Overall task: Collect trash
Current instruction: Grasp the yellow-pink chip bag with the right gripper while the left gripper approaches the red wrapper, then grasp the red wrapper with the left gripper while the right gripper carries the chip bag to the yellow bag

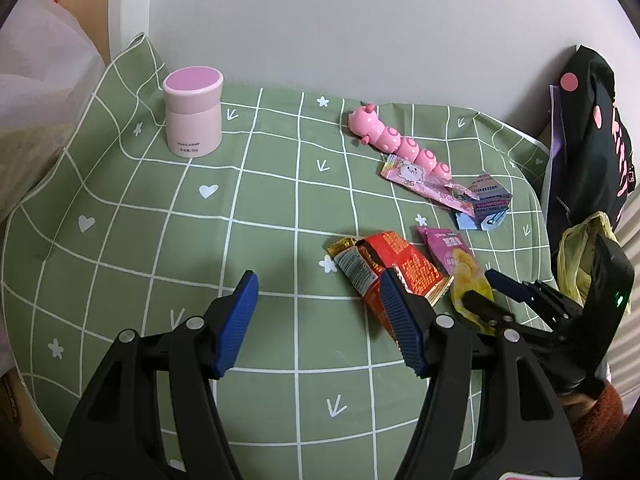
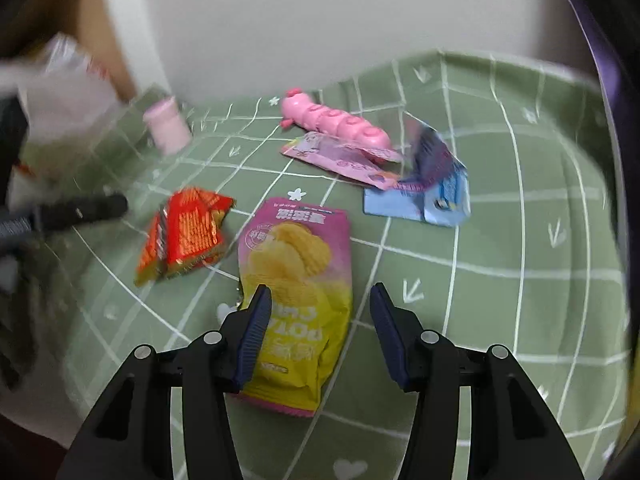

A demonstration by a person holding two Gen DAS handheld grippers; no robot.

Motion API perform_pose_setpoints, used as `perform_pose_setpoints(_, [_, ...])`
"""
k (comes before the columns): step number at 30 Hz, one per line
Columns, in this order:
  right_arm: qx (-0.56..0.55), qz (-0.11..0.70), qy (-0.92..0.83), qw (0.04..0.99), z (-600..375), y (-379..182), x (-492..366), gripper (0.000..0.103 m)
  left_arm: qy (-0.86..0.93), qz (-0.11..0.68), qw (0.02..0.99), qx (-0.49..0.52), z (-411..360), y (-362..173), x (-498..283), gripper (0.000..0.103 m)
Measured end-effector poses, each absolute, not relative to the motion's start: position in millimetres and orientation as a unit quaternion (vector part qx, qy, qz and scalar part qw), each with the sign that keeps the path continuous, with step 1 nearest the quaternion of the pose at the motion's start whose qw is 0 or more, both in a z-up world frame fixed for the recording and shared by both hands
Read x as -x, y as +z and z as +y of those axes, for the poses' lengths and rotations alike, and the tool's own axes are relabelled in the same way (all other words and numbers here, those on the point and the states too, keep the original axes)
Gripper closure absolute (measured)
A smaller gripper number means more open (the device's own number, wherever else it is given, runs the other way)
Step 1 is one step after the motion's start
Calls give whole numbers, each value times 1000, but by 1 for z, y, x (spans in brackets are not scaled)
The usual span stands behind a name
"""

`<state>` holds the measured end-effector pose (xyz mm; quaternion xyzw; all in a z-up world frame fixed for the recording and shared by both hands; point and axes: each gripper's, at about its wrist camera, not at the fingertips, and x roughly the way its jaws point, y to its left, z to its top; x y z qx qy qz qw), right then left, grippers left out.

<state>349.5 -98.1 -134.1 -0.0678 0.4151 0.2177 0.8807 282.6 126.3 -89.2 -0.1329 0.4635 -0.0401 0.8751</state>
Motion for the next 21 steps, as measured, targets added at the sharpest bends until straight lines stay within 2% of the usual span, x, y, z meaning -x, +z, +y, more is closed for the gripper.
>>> perform_pose_setpoints(1, [77,414,219,880,-96,-135,-348,55,-39,463,875,132,126,-89,-281,43])
perform_pose_setpoints(3, [96,412,224,878,-90,-136,-345,63,-41,463,876,131,127,-89,-280,43])
perform_pose_setpoints(5, [130,405,222,877,-84,-133,-340,83,-40,463,876,130,128,-88,-278,43])
perform_pose_setpoints(7, [124,402,233,877,-89,-123,-332,92,-43,464,875,131,127,-88,-277,43])
perform_pose_setpoints(17, [11,384,196,902,-155,-76,-310,95,-61,459,878,121,92,-88,-293,44])
perform_pose_setpoints(18, [8,382,188,905,-162,-73,-306,95,-58,463,876,121,89,-90,-297,46])
perform_pose_setpoints(21, [2,379,170,910,-180,-66,-295,95,-46,478,869,116,81,-97,-305,63])
